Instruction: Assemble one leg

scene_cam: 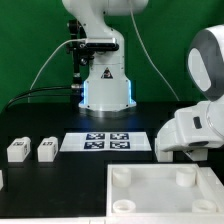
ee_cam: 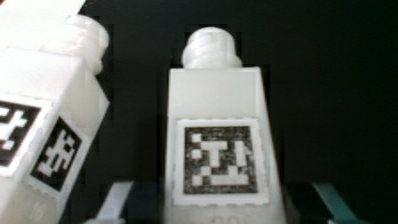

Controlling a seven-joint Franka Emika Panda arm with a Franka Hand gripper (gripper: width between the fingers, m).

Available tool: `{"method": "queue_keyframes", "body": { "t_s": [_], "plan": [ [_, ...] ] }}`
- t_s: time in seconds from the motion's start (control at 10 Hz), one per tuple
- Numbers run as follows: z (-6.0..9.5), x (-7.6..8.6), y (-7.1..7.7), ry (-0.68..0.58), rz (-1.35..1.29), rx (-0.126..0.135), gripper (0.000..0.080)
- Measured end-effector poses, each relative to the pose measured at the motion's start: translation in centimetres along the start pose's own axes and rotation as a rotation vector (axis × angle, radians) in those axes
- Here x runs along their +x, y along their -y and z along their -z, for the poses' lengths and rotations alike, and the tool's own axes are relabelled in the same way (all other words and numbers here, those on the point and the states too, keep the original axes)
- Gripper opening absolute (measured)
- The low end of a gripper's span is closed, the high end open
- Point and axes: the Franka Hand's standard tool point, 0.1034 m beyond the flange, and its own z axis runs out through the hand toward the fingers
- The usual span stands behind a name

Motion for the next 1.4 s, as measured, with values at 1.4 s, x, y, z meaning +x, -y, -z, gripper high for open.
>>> {"method": "queue_keyframes", "body": {
  "t_s": [1.4],
  "plan": [
    [15.7,-4.6,-8.6,-0.841,0.132,-0.01,0.0292]
  ]
}}
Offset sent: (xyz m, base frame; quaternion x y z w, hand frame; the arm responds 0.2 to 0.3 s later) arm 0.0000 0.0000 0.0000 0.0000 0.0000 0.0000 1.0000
